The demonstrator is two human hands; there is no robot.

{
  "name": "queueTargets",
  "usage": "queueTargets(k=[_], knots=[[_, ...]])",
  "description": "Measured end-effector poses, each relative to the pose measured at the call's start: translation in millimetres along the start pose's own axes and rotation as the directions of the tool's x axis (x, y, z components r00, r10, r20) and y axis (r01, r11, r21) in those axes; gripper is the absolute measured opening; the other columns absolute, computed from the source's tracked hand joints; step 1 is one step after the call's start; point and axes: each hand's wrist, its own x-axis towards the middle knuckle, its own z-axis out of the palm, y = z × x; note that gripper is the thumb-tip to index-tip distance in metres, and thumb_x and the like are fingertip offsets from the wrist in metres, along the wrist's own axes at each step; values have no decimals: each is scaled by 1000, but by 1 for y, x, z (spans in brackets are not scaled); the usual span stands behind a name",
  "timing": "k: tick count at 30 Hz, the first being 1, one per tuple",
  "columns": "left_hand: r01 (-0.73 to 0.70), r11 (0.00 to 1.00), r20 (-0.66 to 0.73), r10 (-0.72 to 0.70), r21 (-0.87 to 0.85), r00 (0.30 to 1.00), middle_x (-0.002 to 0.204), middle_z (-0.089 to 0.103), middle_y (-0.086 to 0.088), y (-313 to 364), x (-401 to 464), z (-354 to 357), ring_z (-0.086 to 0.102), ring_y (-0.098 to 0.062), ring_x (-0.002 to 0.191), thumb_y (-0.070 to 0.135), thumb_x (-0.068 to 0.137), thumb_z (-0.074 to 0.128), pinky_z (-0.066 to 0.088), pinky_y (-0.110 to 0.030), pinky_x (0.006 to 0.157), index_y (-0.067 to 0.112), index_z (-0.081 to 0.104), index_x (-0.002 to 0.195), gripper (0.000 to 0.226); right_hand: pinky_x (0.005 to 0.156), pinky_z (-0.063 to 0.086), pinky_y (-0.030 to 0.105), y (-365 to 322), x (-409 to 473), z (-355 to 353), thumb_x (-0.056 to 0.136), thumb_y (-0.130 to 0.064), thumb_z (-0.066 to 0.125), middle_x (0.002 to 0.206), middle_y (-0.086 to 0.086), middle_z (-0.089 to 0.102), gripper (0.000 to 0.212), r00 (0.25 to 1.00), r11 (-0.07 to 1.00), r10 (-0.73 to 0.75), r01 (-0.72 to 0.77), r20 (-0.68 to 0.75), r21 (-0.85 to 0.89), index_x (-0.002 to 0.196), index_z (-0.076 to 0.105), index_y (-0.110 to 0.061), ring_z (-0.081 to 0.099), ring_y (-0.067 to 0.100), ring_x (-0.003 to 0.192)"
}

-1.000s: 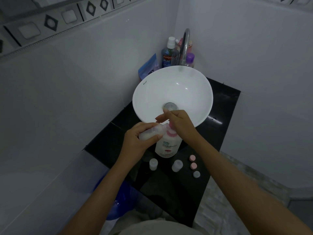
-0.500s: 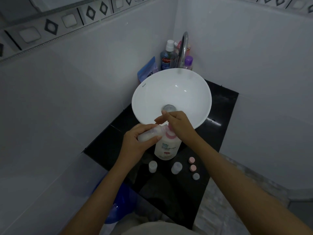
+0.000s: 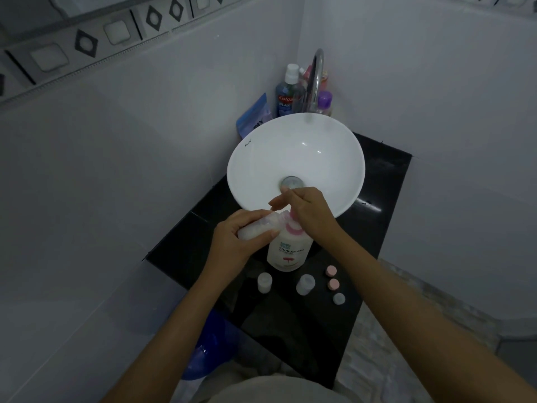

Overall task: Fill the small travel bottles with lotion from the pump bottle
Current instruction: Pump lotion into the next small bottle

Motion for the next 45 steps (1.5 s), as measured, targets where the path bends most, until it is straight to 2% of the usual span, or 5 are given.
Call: queueTargets(k=[9,21,26,37,45], knots=[[36,999,10,-37,33,999,108,68,-8,-8,-3,2,64,-6,99,10,75,75,51,-13,80,8,68,110,35,72,46,16,15,-4,10,99,-22,39,77,3,70,43,998,999,31,-31,-45,-20,81,74,-4,64,8,76],[5,1000,3,-6,29,1000,106,68,-6,-4,-1,2,64,-2,96,7,75,76,49,-10,78,6,68,109,35,65,42,3,9,-3,9,99,-19,39,69,-6,67,42,997,1000,1,1,-77,22,82,74,-2,61,-7,67],[35,999,7,-36,35,999,107,68,-6,-8,-5,1,64,-6,98,11,75,76,50,-13,80,10,69,109,35,69,45,12,14,-4,10,99,-23,41,73,-3,69,41,999,999,31,-32,-31,-22,80,73,-5,62,0,72],[21,1000,9,-21,17,1000,107,68,-4,-5,-1,1,64,-6,100,10,75,76,50,-14,81,9,68,110,35,66,42,3,6,-2,6,100,-23,38,73,-8,67,42,1000,999,12,-13,-19,-39,86,73,-5,60,-4,71],[49,999,38,-49,8,998,109,68,-3,-6,-3,0,64,-4,100,10,74,76,51,-14,81,14,68,109,36,67,45,10,6,-3,4,98,-25,40,80,-1,70,41,998,997,56,-55,32,-48,89,74,-5,63,1,77]])
